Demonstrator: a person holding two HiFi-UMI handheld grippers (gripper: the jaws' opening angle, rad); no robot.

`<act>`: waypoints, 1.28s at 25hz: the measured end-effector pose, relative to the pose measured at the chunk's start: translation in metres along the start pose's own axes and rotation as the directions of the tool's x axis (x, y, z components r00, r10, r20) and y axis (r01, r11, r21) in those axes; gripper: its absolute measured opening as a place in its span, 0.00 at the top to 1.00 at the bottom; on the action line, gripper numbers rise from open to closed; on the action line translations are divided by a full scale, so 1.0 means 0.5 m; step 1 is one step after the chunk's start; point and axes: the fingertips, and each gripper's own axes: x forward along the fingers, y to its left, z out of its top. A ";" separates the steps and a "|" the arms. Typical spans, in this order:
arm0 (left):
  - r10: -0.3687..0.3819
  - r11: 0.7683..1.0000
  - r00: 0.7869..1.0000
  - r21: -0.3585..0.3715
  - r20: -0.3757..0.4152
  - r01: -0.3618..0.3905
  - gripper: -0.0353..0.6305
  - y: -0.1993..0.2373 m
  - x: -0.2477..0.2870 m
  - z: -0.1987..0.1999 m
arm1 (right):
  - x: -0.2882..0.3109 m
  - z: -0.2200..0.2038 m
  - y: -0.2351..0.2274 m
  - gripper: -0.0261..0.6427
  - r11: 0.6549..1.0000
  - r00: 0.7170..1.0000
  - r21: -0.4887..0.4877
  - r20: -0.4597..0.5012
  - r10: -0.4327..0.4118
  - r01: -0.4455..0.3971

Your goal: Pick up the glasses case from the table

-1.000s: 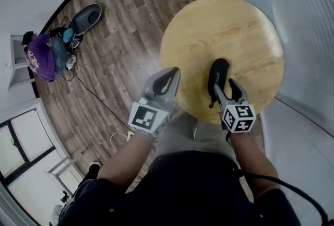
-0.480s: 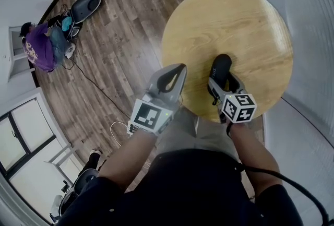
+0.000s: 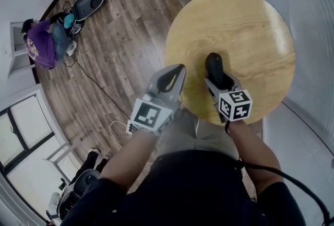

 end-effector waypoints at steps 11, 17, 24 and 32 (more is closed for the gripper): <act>-0.025 0.997 0.998 0.073 0.065 0.020 0.94 -0.037 -0.018 0.068 | -0.135 0.098 -0.017 0.54 0.998 0.988 -0.043 0.146 -0.048 0.055; -0.053 0.992 0.993 0.122 0.110 0.040 0.94 -0.089 -0.025 0.131 | -0.257 0.184 -0.011 0.54 0.991 0.962 -0.077 0.261 -0.081 0.105; -0.060 0.985 0.980 0.170 0.190 0.027 0.94 -0.146 -0.085 0.245 | -0.428 0.261 0.023 0.54 0.987 0.918 -0.089 0.385 -0.091 0.135; -0.061 0.976 0.966 0.218 0.252 0.005 0.94 -0.178 -0.133 0.330 | -0.575 0.323 0.108 0.54 0.971 0.870 -0.173 0.490 -0.060 0.165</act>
